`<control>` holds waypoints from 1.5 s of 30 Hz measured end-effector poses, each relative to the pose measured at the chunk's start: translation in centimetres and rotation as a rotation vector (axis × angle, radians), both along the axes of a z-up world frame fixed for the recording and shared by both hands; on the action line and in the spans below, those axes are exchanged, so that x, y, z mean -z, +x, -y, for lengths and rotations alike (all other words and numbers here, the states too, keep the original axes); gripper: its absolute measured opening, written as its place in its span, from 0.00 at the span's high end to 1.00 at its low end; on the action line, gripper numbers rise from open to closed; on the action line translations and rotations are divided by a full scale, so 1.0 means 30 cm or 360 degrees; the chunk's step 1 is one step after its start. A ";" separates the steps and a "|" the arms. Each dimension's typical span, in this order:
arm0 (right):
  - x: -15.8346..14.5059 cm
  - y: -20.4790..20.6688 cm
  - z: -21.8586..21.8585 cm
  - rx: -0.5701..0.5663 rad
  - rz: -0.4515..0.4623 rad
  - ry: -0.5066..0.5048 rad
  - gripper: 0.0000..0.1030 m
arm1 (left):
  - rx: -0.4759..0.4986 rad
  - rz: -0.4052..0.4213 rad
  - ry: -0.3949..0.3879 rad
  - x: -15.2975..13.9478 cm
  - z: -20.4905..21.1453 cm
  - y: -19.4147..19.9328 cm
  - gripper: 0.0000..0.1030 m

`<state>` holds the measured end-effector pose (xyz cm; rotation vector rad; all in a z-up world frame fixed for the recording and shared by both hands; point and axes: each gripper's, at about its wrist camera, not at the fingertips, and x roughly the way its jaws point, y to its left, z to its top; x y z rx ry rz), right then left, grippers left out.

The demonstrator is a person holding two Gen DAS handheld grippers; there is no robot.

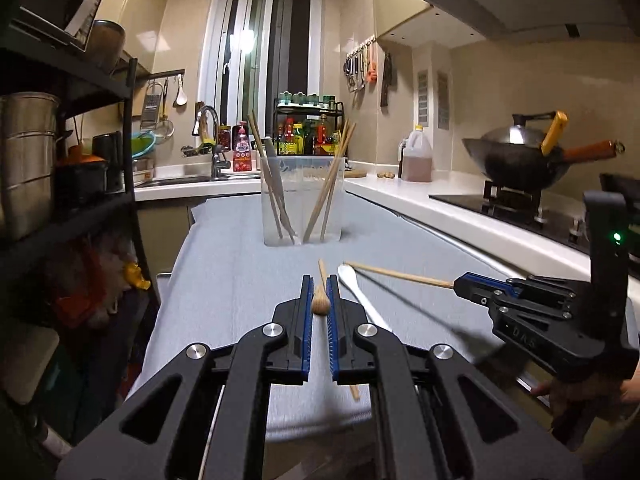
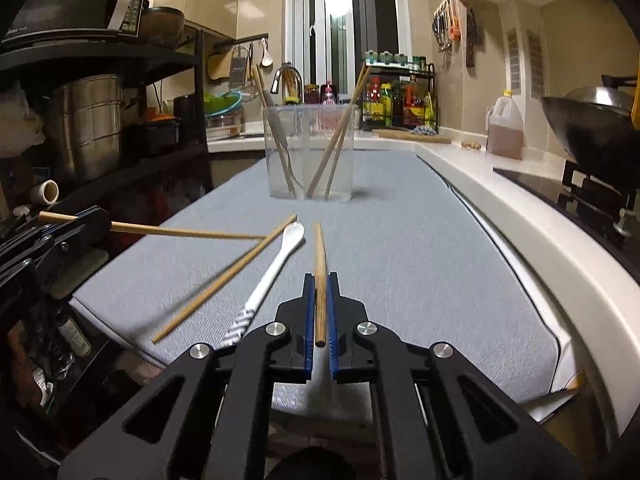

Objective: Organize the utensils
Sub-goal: 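Carry the left tool's chopstick over the container while the right tool carries its chopstick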

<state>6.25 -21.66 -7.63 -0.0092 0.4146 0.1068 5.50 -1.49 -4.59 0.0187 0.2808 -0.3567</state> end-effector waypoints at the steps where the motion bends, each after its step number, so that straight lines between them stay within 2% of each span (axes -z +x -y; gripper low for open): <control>1: -0.014 0.003 0.000 0.0001 0.0003 0.0002 0.94 | -0.0002 -0.0010 -0.0003 -0.012 -0.001 0.011 0.94; 11: -0.197 0.088 0.012 -0.0007 0.0076 0.0060 0.94 | 0.0013 -0.0064 0.0016 -0.184 0.000 0.152 0.94; 18: -0.298 0.202 0.034 0.0007 0.0055 0.0083 0.94 | 0.0070 -0.0223 -0.0018 -0.286 -0.021 0.286 0.94; 30: -0.553 0.386 0.065 -0.0004 0.0118 0.0094 0.94 | 0.0096 -0.0167 0.0034 -0.517 -0.014 0.435 0.94; 45: -0.883 0.571 0.028 -0.0077 0.0363 0.0083 0.94 | 0.0150 -0.0020 0.0079 -0.787 0.064 0.630 0.94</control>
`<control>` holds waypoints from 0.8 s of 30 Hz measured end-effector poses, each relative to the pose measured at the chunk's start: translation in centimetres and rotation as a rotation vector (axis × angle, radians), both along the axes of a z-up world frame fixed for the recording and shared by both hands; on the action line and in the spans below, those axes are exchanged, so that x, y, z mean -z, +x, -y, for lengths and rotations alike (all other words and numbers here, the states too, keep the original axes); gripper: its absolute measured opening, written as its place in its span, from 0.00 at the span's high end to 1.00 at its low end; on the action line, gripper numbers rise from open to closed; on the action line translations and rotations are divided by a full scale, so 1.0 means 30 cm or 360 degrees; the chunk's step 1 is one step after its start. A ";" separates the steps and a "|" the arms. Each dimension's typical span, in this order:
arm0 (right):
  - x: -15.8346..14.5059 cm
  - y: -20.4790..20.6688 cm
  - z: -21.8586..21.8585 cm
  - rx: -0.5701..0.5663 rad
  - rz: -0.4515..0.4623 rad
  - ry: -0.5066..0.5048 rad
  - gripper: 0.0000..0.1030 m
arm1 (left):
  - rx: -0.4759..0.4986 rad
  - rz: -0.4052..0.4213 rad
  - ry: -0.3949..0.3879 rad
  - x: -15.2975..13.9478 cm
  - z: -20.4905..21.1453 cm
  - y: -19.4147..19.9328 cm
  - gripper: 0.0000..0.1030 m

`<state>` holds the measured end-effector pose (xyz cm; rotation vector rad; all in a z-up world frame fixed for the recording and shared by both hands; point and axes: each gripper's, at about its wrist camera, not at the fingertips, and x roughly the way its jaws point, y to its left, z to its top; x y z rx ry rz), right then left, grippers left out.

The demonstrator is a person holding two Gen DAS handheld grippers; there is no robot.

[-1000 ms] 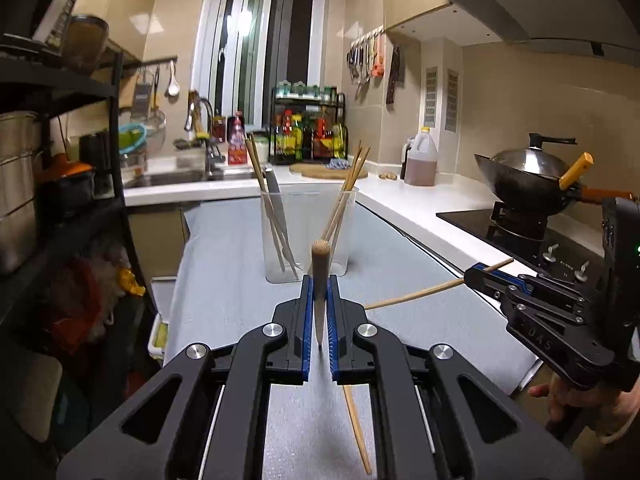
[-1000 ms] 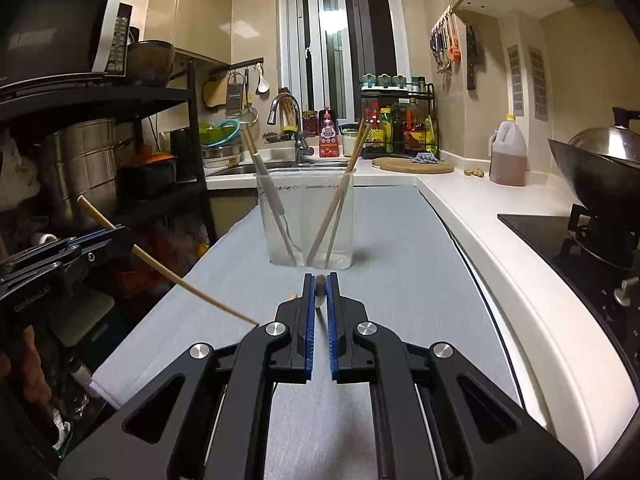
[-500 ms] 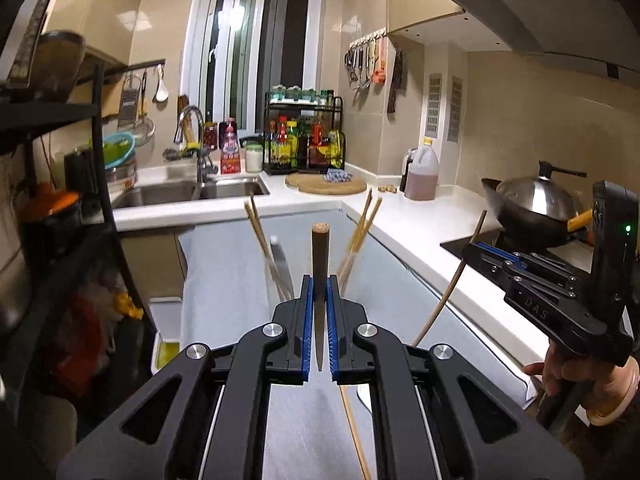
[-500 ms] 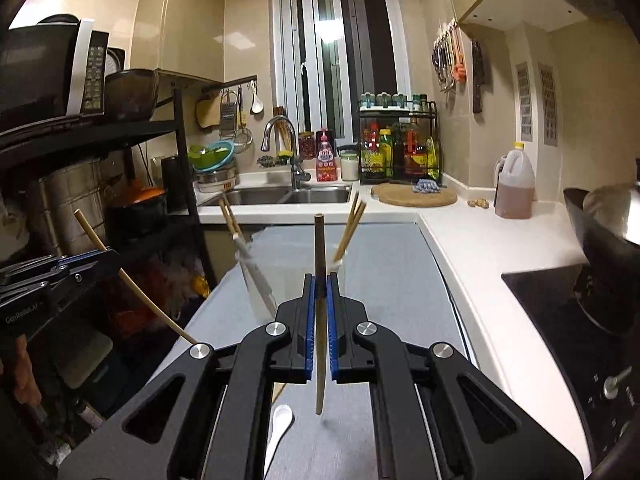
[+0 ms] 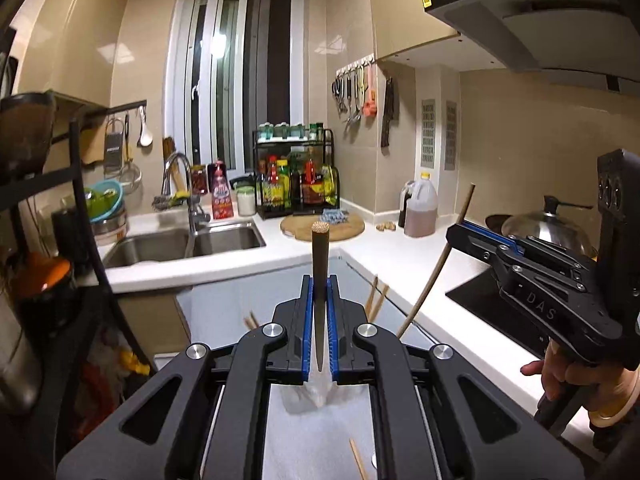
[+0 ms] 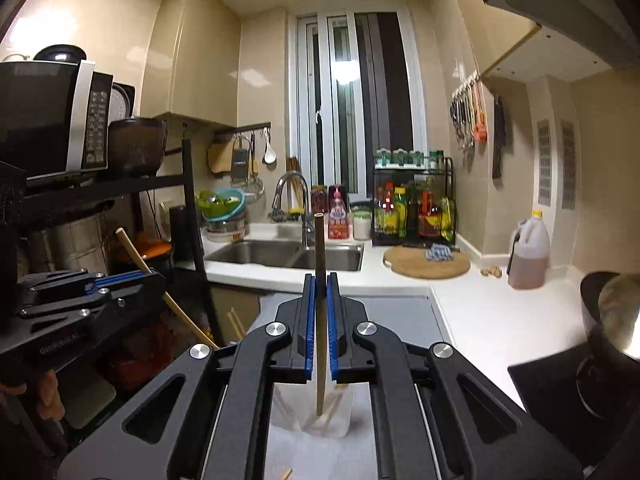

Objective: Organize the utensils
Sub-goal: 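Carry the left tool's chopstick over the container while the right tool carries its chopstick, then open the left tool over the container while the right tool releases its chopstick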

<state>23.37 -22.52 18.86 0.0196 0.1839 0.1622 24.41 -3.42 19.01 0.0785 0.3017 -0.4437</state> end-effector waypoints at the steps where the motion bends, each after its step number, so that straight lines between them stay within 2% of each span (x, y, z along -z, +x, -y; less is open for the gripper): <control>1: -0.015 0.017 -0.002 -0.0005 0.0013 0.0003 0.94 | 0.0002 0.0008 0.0003 -0.012 0.008 0.017 0.94; 6: -0.039 0.109 -0.014 0.0011 0.0040 -0.0014 0.94 | 0.0001 0.0002 0.0029 -0.013 0.039 0.118 0.94; 17: 0.096 0.281 -0.003 0.0037 -0.0111 0.0007 0.94 | -0.0028 -0.0139 0.0056 0.138 0.073 0.302 0.94; 24: 0.146 0.316 0.002 0.0041 -0.0157 0.0017 0.94 | -0.0061 -0.0203 0.0068 0.192 0.066 0.338 0.94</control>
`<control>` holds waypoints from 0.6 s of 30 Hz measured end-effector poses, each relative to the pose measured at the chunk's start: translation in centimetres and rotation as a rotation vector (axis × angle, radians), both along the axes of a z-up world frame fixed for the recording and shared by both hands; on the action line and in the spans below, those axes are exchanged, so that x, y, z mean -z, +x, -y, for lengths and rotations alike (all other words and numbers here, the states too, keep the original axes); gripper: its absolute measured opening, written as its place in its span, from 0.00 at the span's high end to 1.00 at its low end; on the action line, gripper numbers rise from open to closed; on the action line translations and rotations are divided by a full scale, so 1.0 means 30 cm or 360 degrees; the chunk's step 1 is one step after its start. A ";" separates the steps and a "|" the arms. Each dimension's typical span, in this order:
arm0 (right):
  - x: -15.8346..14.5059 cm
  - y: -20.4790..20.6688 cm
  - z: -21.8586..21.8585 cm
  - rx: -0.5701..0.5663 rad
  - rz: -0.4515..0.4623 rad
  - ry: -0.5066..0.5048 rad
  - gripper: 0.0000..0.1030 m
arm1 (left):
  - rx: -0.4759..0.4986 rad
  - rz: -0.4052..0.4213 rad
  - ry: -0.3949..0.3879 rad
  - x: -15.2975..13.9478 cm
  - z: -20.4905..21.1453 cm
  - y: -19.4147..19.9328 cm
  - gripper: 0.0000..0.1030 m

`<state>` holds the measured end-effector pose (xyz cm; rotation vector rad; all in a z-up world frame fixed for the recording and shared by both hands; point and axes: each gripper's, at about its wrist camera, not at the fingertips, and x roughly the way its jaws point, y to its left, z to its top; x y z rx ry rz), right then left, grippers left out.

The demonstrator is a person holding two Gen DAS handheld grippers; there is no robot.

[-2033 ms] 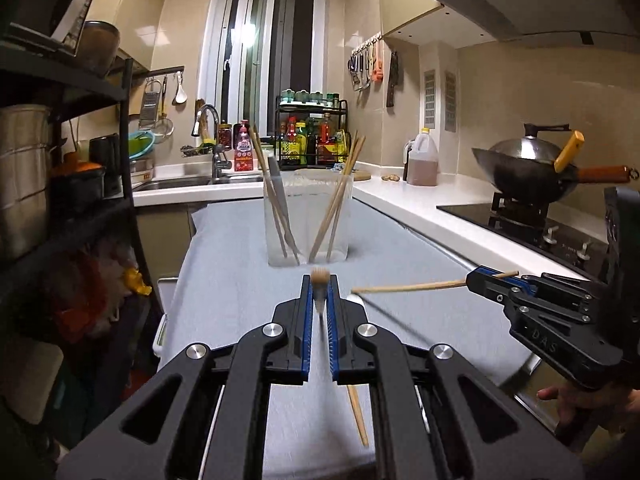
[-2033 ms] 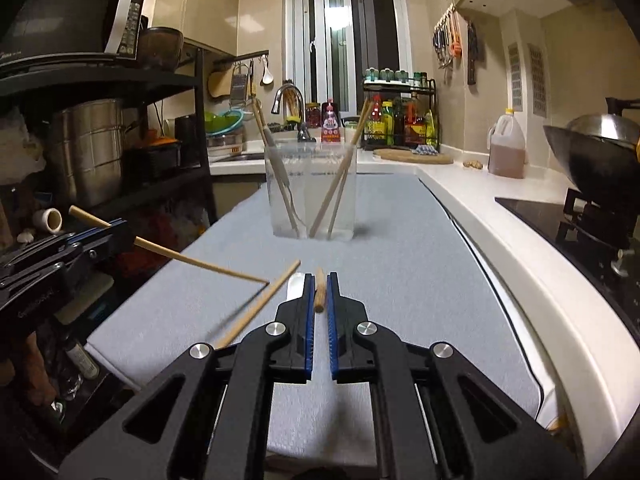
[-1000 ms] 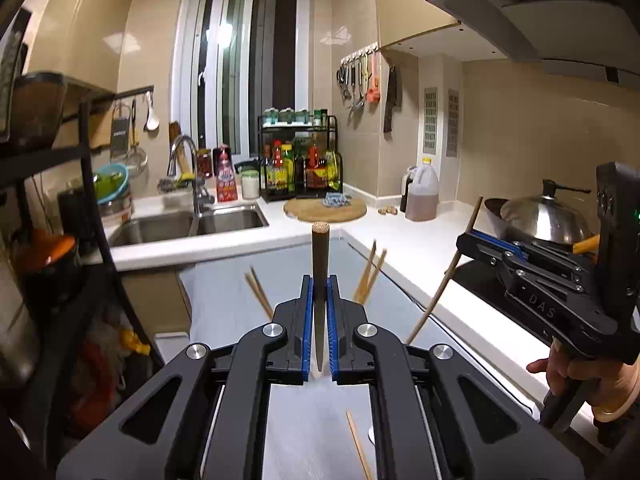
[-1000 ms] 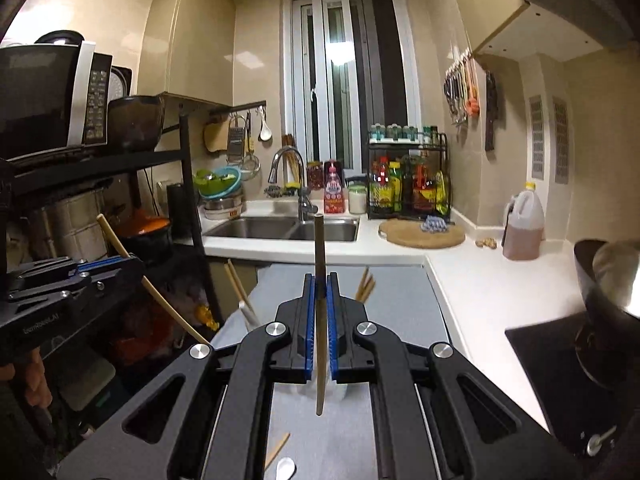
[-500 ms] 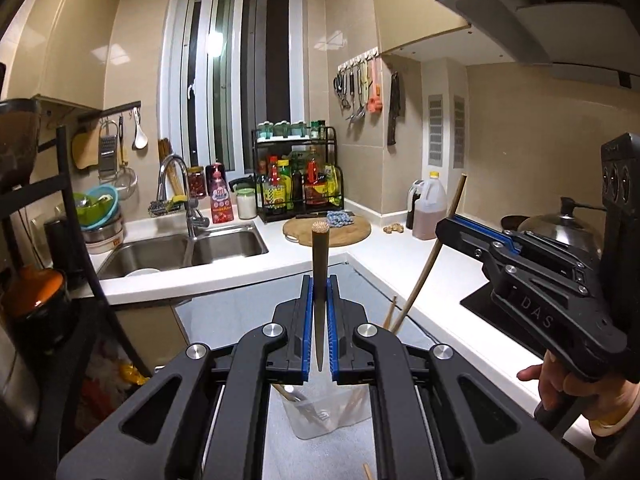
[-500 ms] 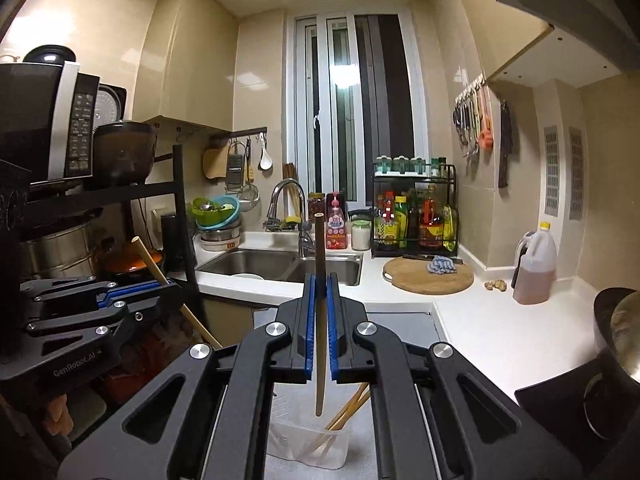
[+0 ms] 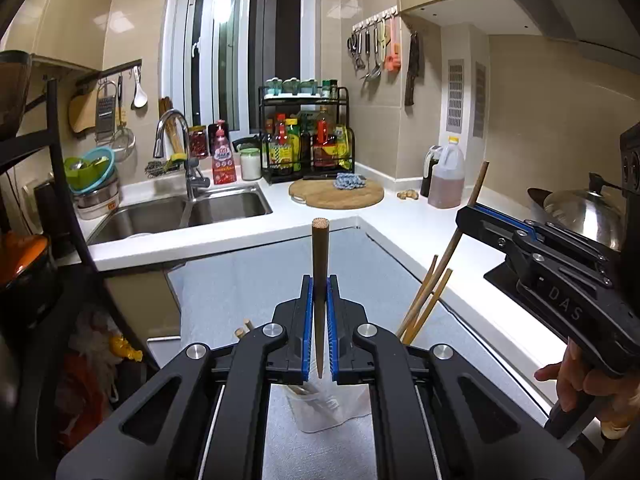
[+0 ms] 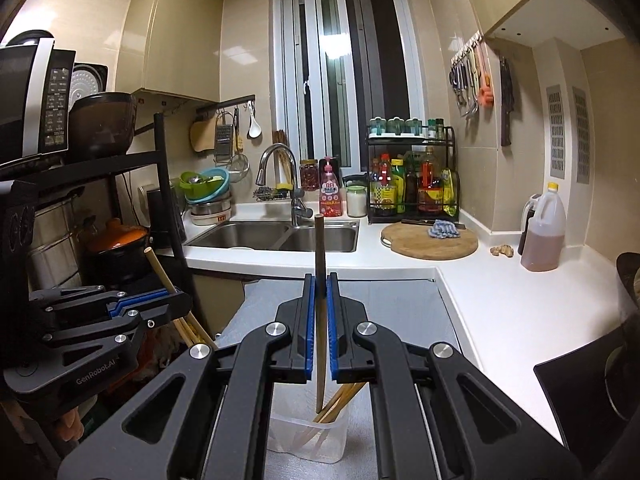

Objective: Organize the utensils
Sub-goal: 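Open the left tool over the container while the right tool releases its chopstick, then move both open tools back over the white spoon and last chopstick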

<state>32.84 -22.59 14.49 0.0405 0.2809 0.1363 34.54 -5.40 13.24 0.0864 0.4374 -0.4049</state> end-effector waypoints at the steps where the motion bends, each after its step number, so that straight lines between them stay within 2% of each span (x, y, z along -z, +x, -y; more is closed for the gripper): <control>1: 0.005 0.004 -0.002 0.0000 -0.0008 -0.0001 0.94 | -0.0013 -0.0006 0.0011 0.004 0.001 0.002 0.94; 2: 0.011 0.008 -0.004 -0.0001 -0.0017 -0.0001 0.94 | -0.0019 -0.0012 0.0019 0.008 0.000 0.007 0.94; 4: 0.024 0.012 -0.007 -0.0007 -0.0044 0.0004 0.88 | -0.0068 -0.0020 0.0027 0.014 -0.005 0.005 0.77; 5: 0.030 0.013 -0.010 -0.0007 -0.0064 0.0005 0.82 | -0.0110 -0.0015 0.0023 0.012 -0.010 0.005 0.43; 6: 0.035 0.011 -0.011 -0.0005 -0.0080 0.0009 0.67 | -0.0178 0.0006 0.0014 0.007 -0.019 -0.004 0.20; 7: 0.041 0.005 -0.012 0.0007 -0.0093 0.0012 0.52 | -0.0254 0.0043 -0.0003 0.002 -0.032 -0.016 0.16; 8: 0.045 -0.003 -0.012 0.0021 -0.0094 0.0013 0.48 | -0.0307 0.0073 -0.0034 -0.004 -0.048 -0.032 0.13; 10: 0.056 -0.027 -0.016 0.0026 -0.0096 0.0007 0.43 | -0.0311 0.0035 -0.0063 -0.004 -0.069 -0.044 0.12; 13: 0.068 -0.064 -0.022 0.0033 -0.0108 -0.0006 0.32 | -0.0340 0.0012 -0.0018 0.010 -0.078 -0.073 0.12; 18: 0.084 -0.153 -0.027 0.0033 -0.0147 0.0015 0.23 | -0.0350 -0.0013 0.0009 0.039 -0.092 -0.166 0.12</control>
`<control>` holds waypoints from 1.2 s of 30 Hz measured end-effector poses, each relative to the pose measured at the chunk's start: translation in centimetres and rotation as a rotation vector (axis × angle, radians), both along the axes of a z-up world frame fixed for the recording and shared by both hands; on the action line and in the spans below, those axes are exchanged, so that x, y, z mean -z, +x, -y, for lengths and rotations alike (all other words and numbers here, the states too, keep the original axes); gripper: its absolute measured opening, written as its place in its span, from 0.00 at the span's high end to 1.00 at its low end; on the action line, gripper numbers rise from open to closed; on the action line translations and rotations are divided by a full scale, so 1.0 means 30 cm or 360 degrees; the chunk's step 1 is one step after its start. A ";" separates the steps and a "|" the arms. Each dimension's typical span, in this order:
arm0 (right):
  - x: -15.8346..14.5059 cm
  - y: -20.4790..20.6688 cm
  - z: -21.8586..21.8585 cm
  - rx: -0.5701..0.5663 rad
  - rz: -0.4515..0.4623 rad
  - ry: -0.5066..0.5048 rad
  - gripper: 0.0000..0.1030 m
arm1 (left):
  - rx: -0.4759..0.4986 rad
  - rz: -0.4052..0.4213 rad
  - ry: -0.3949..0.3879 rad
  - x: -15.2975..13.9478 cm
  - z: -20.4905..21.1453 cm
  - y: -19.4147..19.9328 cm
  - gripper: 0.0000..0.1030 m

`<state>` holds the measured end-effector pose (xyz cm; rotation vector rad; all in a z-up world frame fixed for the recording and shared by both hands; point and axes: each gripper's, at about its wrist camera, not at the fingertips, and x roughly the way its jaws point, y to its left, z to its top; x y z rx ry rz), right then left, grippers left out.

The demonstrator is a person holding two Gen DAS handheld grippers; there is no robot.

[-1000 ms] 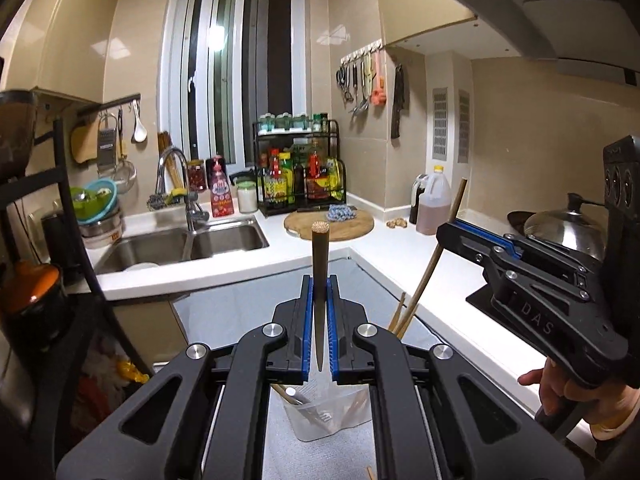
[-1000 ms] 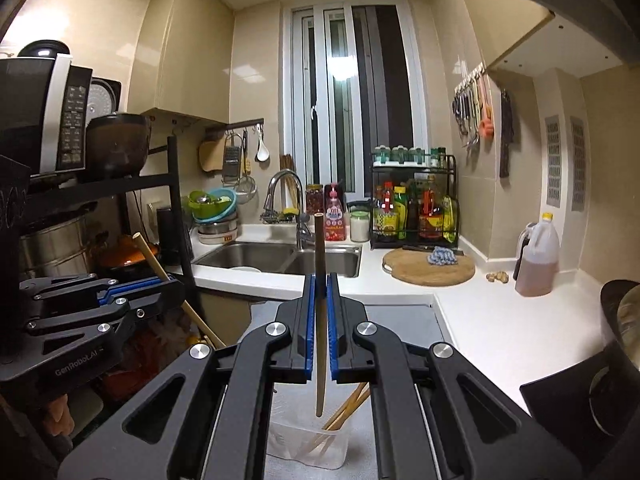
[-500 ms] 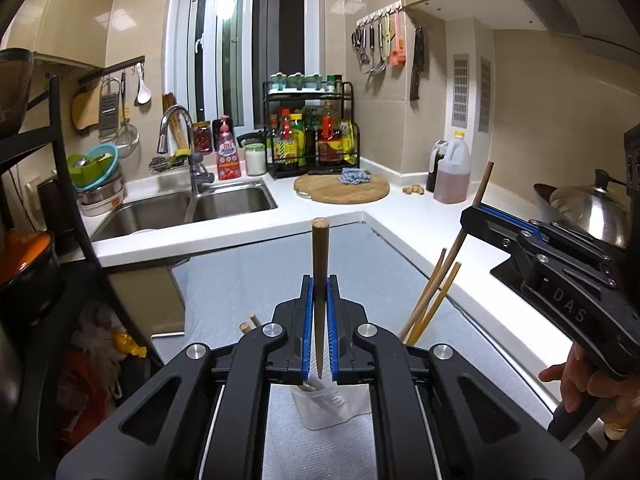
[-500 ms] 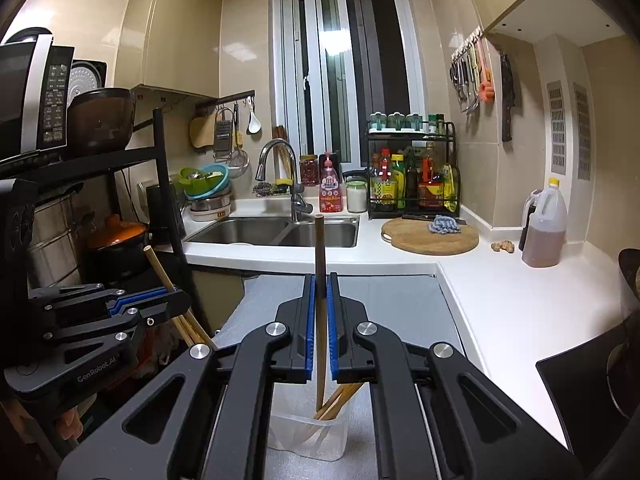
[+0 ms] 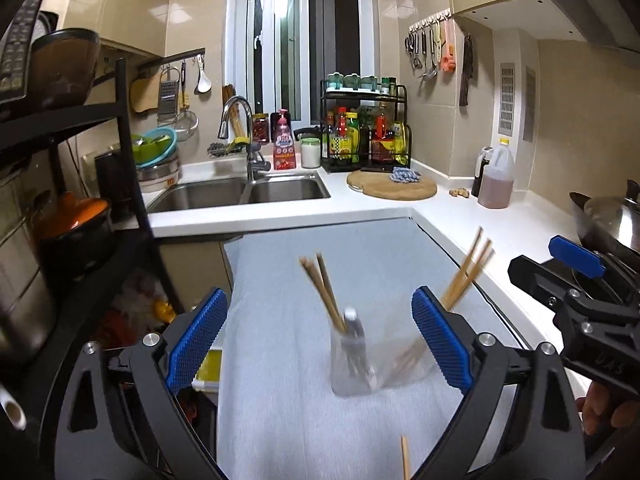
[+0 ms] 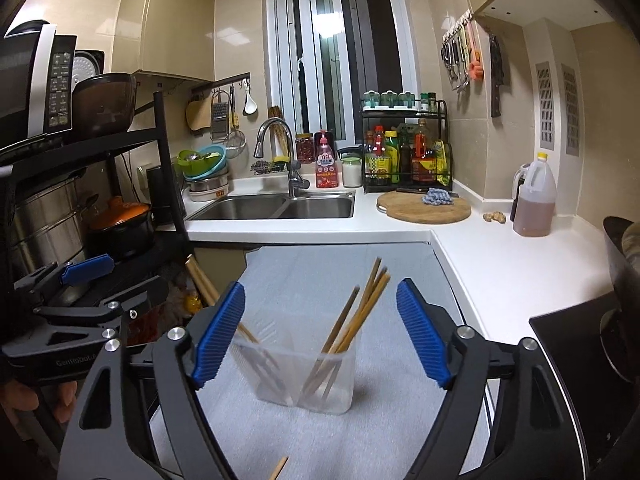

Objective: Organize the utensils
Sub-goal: 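Move both open tools back over the white spoon and last chopstick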

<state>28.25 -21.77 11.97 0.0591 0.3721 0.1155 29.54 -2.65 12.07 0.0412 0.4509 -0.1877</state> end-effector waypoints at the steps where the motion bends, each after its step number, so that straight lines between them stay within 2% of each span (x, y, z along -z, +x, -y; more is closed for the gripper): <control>1: 0.002 -0.023 -0.001 -0.0001 -0.0006 0.0007 0.22 | 0.0003 -0.0008 -0.0016 0.006 -0.007 -0.033 0.12; 6: 0.041 -0.186 -0.002 0.0017 -0.0019 0.0046 0.19 | -0.0031 0.0004 -0.0040 0.040 -0.038 -0.184 0.10; 10: 0.114 -0.331 -0.010 0.0044 -0.0060 0.0063 0.19 | -0.0052 -0.0011 -0.0056 0.095 -0.062 -0.304 0.10; 16: 0.245 -0.491 -0.025 0.0113 -0.0126 0.0053 0.19 | -0.0069 -0.0051 -0.0034 0.222 -0.070 -0.464 0.10; 22: 0.367 -0.606 -0.042 0.0146 -0.0165 0.0014 0.19 | -0.0095 -0.0102 -0.0042 0.346 -0.067 -0.565 0.10; 29: 0.566 -0.657 -0.073 0.0131 -0.0285 -0.0017 0.19 | -0.0205 -0.0201 -0.0034 0.487 -0.123 -0.654 0.10; 33: 0.668 -0.647 -0.107 0.0072 -0.0357 -0.0016 0.19 | -0.0263 -0.0249 -0.0062 0.528 -0.165 -0.679 0.10; 36: 0.730 -0.644 -0.131 0.0037 -0.0356 -0.0012 0.22 | -0.0292 -0.0259 -0.0069 0.550 -0.181 -0.689 0.10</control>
